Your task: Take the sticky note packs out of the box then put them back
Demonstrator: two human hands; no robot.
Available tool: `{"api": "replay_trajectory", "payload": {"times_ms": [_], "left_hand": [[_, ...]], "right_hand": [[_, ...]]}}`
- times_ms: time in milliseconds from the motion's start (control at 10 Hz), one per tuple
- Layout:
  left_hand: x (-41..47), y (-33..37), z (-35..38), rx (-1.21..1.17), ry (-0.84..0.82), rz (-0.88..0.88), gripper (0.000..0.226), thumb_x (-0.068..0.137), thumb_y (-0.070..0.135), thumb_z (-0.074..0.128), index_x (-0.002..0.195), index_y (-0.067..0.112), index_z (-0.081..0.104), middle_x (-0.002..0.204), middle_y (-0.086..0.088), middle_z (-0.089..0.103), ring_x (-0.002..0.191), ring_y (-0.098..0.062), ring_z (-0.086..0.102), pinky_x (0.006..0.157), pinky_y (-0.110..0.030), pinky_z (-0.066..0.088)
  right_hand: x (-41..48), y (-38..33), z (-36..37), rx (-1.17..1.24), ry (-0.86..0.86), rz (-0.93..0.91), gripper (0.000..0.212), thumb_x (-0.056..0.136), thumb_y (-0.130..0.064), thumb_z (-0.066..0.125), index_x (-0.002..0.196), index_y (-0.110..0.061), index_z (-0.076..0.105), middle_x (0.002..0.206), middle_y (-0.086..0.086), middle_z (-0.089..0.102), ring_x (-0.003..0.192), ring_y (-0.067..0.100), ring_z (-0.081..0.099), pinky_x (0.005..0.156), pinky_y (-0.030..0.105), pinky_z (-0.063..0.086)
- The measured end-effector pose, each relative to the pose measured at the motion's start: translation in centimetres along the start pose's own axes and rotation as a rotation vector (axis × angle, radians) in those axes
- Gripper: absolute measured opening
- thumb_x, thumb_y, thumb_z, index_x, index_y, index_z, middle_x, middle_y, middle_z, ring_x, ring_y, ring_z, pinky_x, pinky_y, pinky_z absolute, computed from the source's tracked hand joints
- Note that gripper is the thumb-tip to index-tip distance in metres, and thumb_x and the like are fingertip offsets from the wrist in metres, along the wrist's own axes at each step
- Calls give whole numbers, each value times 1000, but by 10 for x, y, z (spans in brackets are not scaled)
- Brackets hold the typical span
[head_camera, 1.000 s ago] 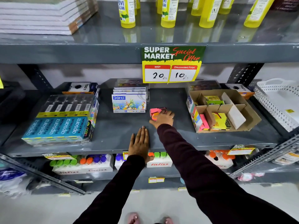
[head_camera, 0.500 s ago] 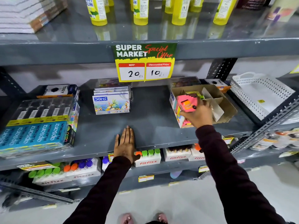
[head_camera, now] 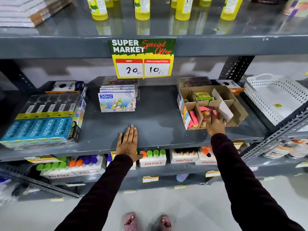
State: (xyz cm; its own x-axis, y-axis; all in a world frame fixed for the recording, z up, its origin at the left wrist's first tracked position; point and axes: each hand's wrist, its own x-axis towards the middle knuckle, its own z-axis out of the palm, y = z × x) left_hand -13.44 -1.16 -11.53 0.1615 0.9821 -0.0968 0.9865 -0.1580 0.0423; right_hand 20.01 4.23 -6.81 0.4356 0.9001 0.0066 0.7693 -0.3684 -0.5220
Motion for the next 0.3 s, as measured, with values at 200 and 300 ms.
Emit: {"api": "replay_trajectory", "payload": {"times_ms": [200,300], "left_hand": [[-5,2,-16,41,-136,-16,119,72,54,69,147,6,-10,160,-12,-10,149,-24,-6,120,-47,3],[-8,13,-59,8,-228,20,92,79,41,69,145,3,17,158,-15,15,146,-26,15,120,-44,16]], "right_hand": [[-25,-20,-15,-113,120,-22,44,102,-31,35,137,-6,48,142,32,38,134,45,32,113,51,27],[-60,-75,-27,-25,104,-310,32,97,-25,48,119,-7,62,126,25,56,119,40,50,101,44,43]]}}
